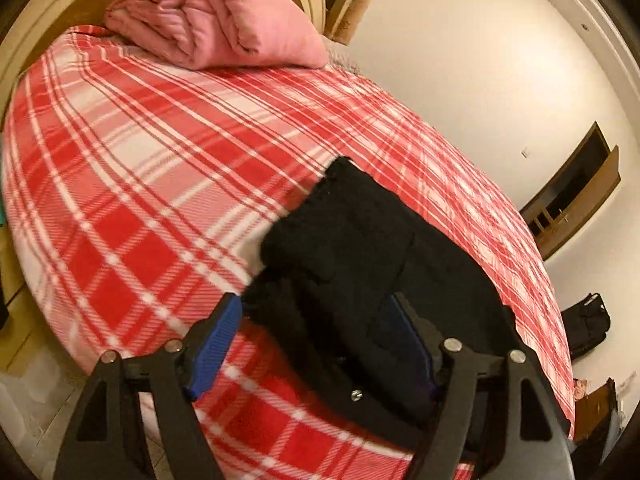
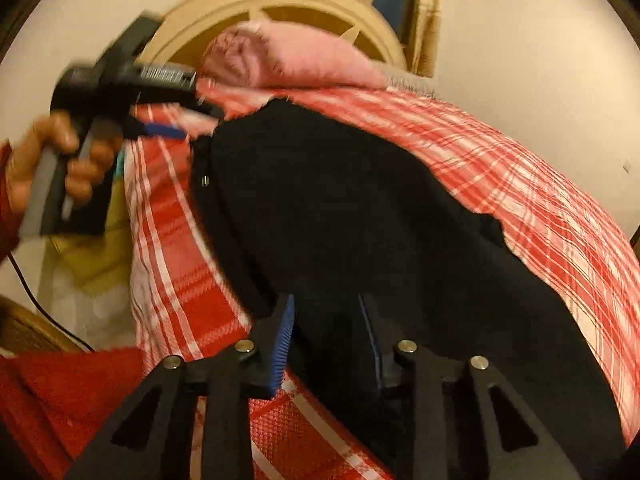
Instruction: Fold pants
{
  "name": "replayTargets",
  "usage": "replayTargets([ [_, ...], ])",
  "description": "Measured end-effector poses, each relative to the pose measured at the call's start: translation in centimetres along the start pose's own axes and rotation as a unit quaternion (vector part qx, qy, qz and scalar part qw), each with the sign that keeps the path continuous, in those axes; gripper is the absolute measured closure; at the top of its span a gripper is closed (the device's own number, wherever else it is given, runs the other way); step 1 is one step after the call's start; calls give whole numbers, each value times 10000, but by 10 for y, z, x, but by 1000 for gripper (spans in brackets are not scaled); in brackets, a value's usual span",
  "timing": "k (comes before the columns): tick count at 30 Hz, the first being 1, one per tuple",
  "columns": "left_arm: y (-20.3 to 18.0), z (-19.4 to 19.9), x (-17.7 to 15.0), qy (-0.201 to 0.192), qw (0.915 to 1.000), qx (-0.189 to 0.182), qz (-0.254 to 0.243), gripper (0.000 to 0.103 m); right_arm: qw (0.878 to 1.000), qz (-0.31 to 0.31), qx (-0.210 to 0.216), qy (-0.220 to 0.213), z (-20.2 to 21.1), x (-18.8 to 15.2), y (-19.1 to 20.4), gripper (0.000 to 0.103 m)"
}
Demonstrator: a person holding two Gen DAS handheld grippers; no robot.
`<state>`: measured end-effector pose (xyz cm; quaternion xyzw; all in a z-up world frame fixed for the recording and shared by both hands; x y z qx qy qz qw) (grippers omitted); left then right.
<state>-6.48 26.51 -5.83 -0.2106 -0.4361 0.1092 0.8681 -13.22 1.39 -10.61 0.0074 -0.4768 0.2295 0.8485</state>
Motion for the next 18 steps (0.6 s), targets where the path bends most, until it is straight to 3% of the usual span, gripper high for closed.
replayTargets([
  [4,-12,-1,-4,93,9999,-55,-133,32,9999,105,99,58,1,-2,1,70],
  [8,-20,11,-7,-96,9996,-222,-153,32,9995,262,150,95,0,-7,5,70],
  [15,-24,-19,-9,319,9990,-319,-38,32,9997,221,-49,79,-5,-6,-1,70],
  [16,-23,-23,-8,349,9988,-339,50,32,9998,146,-124,81,-5,-6,-5,72],
  [18,-22,-26,-5,328,9985,-400,148,32,9998,-145,-96,94,-6,-6,-13,91],
])
Point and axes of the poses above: each gripper's, at about its wrist camera, not at the fingertips, and z roughly against the way its jaws point, y to its left, x to its top, the point moved 1 cm from there along -z, roughly the way its jaws point, and after that the axes turned 12 degrees about -y, right-handed, at the moved point
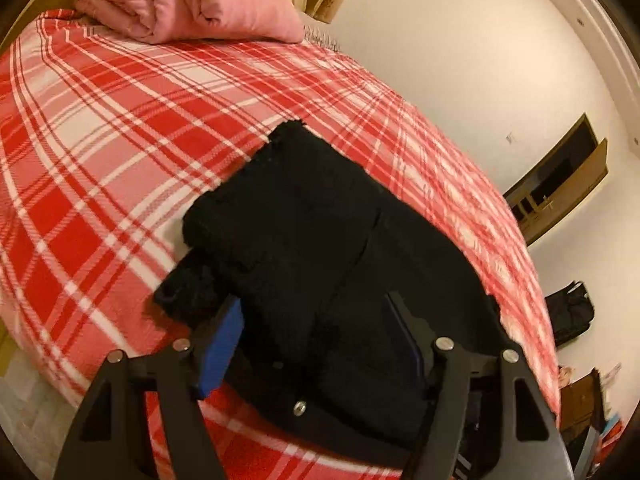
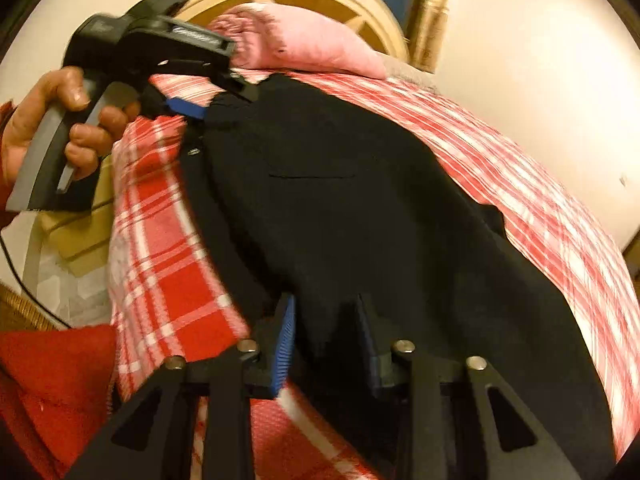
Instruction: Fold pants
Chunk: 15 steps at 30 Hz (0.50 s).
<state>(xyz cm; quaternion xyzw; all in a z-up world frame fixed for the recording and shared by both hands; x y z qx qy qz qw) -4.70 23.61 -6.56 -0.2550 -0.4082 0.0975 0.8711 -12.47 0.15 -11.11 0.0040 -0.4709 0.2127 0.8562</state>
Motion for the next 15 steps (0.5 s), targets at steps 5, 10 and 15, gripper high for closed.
replayTargets([
  [5,7,-2,5,-125,9980,-195,591,62,9998,-133,-76,-145,8,4,-2,99],
  [10,5,11,7,-307,9971,-183,675,92,9993,-70,164,-335,32,10,-4,100],
  [15,-7,36,5,-535,9974,-168,445,93,9983,313,451,-209,41,2,4,100],
])
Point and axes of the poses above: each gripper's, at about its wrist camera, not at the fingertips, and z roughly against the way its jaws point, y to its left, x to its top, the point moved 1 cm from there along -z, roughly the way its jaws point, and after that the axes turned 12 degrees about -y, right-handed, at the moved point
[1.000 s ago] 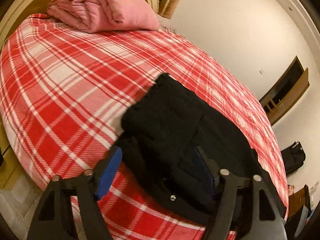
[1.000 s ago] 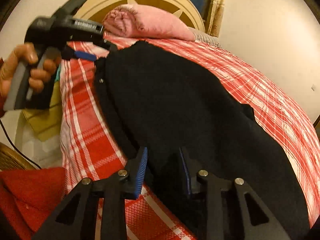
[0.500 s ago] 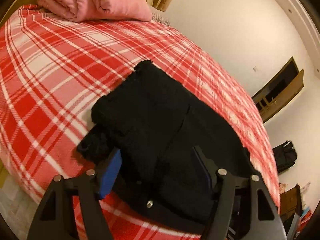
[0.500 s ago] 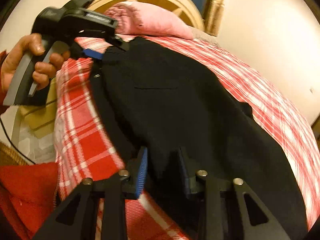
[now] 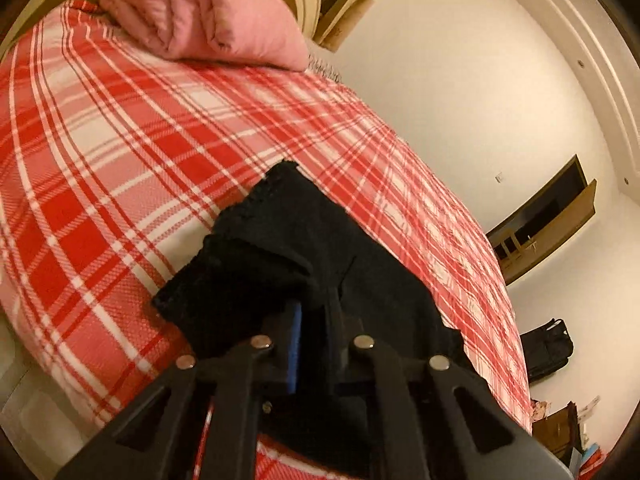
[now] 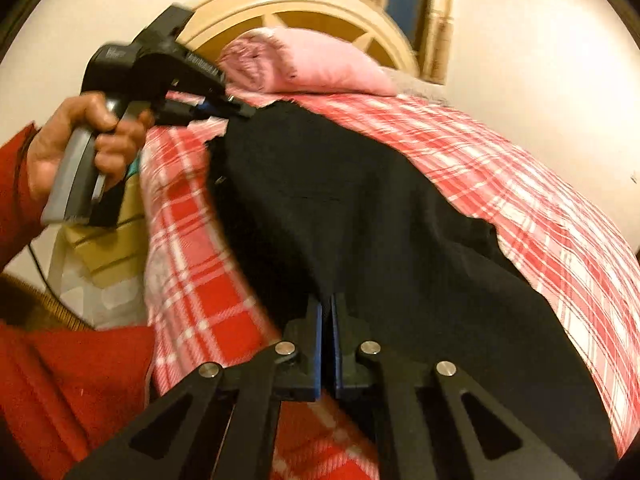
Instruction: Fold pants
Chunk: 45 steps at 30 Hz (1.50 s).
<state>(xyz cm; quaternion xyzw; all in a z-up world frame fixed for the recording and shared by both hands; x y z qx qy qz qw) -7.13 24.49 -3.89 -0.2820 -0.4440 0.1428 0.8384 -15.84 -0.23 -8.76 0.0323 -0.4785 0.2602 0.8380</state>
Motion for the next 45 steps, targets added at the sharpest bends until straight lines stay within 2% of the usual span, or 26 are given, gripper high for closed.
replayTargets([
  [3,2,9,-8,-53,9996,191,-187,93,9995,237,-79,210,-12,-12,7,99],
  [6,12,-1,-24,154,9966,656,-483,93,9987,441,-86,231,-19,-19,13,95],
  [7,17,-4,-30,217,9945,833,-602,92,9986,469,-94,221,-17,-18,14,91],
  [8,20,-4,-33,242,9927,970,-676,85,9989,386,-10,281,-15,-17,12,88],
  [10,23,2,-32,144,9906,1093,-812,75,9988,-164,348,293,-4,-9,-5,77],
  [11,21,6,-29,26,9883,1193,-949,66,9973,-528,487,124,6,-2,-20,75],
  [12,17,12,-24,-134,9853,1281,-1125,59,9955,-793,521,-38,13,4,-34,66],
  [13,10,17,-19,-338,9812,1356,-1332,59,9918,-1154,479,-280,22,13,-57,51],
  [15,-6,27,-9,-760,9728,1394,-1690,60,9853,-1567,320,-592,28,24,-93,36],
  [18,-27,23,-2,-1022,9693,1073,-1960,60,9734,-2183,14,-696,11,29,-153,36],
  [20,-34,5,-8,-895,9694,1003,-2056,60,9708,-2354,-100,-441,-17,27,-176,36],
  [22,-34,-19,-19,-643,9713,1018,-2052,60,9702,-2399,13,-328,-43,21,-189,38],
  [23,-33,-21,-26,-548,9722,995,-2047,60,9685,-2475,93,-234,-55,18,-192,41],
  [24,-33,-27,-33,-433,9727,969,-2063,60,9651,-2603,268,-123,-68,15,-193,49],
  [25,-32,-33,-40,-347,9710,1000,-2145,60,9610,-2725,480,2,-81,12,-196,54],
  [27,-32,-39,-55,-228,9626,1196,-2422,59,9624,-2668,459,217,-99,10,-194,54],
  [29,-34,-38,-59,-349,9605,1178,-2497,58,9641,-2610,426,248,-108,10,-193,54],
  [31,-35,-39,-59,-333,9585,1186,-2570,55,9565,-2844,608,227,-111,9,-196,54],
  [33,-37,-42,-61,-325,9566,1198,-2636,50,9511,-2943,902,274,-115,9,-195,54],
  [36,-42,-46,-63,-369,9498,1269,-2835,47,9432,-2807,1725,430,-115,13,-184,54],
  [37,-43,-45,-65,-372,9498,1265,-2837,47,9409,-2791,1863,455,-114,14,-184,54],
  [38,-43,-45,-65,-364,9511,1249,-2803,46,9407,-2774,1901,442,-116,16,-185,54],
  [41,-42,-48,-65,-327,9544,1156,-2732,41,9420,-2928,1617,264,-127,24,-205,54],
  [42,-42,-48,-65,-324,9538,1152,-2756,39,9400,-3063,1491,162,-131,27,-218,58],
  [44,-45,-50,-67,-317,9515,1177,-2825,39,9287,-3471,1301,64,-143,27,-250,75],
  [45,-45,-50,-68,-317,9510,1179,-2840,38,9232,-3614,1299,180,-151,23,-262,87],
])
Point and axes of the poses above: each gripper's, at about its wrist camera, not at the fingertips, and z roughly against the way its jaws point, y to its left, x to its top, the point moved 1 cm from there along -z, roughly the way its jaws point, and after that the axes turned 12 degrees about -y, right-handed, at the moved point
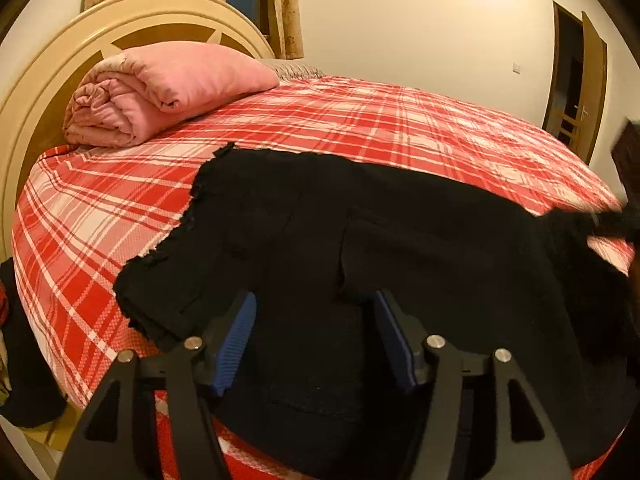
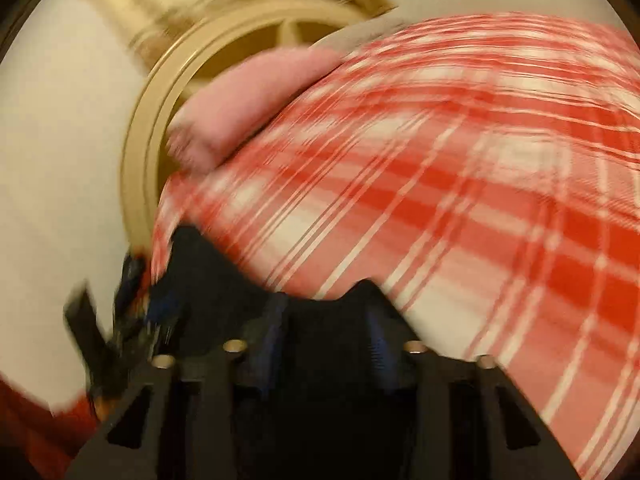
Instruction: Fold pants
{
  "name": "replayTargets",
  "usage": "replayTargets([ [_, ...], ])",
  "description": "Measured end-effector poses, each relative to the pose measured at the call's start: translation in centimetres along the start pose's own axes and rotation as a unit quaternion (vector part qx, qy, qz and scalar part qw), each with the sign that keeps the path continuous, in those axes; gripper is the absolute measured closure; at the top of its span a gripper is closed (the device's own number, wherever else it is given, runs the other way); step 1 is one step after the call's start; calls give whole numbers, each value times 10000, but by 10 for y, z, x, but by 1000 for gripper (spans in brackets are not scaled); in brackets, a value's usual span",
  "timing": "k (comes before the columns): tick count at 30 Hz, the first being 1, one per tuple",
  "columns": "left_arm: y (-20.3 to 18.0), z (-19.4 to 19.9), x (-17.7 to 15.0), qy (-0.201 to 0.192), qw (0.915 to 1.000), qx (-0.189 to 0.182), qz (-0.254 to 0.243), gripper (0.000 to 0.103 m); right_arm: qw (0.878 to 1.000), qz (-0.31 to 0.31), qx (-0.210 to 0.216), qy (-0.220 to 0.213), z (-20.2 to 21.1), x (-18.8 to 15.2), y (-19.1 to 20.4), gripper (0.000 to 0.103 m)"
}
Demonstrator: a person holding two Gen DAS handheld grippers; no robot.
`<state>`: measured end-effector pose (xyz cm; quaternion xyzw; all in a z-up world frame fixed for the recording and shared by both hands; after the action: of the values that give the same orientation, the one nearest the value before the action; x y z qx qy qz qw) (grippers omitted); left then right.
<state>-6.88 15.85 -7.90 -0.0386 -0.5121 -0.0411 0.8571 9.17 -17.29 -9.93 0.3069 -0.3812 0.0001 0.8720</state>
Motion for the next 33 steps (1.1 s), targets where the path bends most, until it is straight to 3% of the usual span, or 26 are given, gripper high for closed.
replayTargets([
  [2,0,0,0,-15,10000,-41,-22,38,9983,246,-460,260,-11,0,-13,88],
  [3,0,0,-1,-22,10000,-57,-45,38,9944,533,-895,193,-12,1,-17,95],
  [4,-1,0,-1,-30,9999,-56,-95,38,9940,347,-1028,112,-7,7,-27,102],
  [7,-1,0,-2,-50,9999,-85,-116,37,9884,-168,-1393,-585,34,28,-49,101],
  [10,1,0,-1,-42,9998,-152,-151,37,9846,442,-1434,-901,80,27,-20,101],
  [12,1,0,0,-42,9996,-206,-205,37,9862,745,-1218,-833,96,10,6,101],
  [16,0,-1,1,-31,9996,-191,-191,35,9805,1628,-1089,-128,94,-47,46,101],
  [20,-5,-2,2,25,9998,-42,-216,34,9644,1845,-1872,299,79,-87,22,103],
  [21,-5,-2,3,74,9997,-19,-217,34,9661,1855,-1794,101,86,-89,20,103],
  [23,-6,-5,7,224,9994,22,-246,34,9606,1750,-2156,-139,100,-88,16,103],
  [24,-7,-6,9,318,9992,51,-251,33,9566,1709,-2343,-272,107,-87,15,103],
  [26,-9,-7,10,402,9988,118,-263,32,9211,1828,-3389,-577,120,-88,15,101],
  [27,-10,-7,10,412,9986,164,-282,31,9137,1798,-3578,-692,128,-88,16,101],
  [28,-12,-6,10,404,9984,229,-329,30,9167,1678,-3530,-833,137,-90,20,101],
  [30,-16,-6,9,325,9957,616,-609,10,9356,1512,-3044,-954,146,-98,35,101],
  [33,-17,-7,10,356,9936,767,-754,8,9368,1802,-2878,-847,140,-118,62,101],
])
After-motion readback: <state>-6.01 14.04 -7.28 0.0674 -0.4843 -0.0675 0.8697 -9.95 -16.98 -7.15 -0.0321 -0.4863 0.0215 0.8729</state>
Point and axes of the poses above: each gripper's, at about its wrist camera, not at the fingertips, and z roughly against the way its jaws point, y to its left, x to its top, the point moved 1 cm from there along -z, roughly the way its jaws point, and after that the axes turned 12 degrees about -y, right-handed, at the moved point
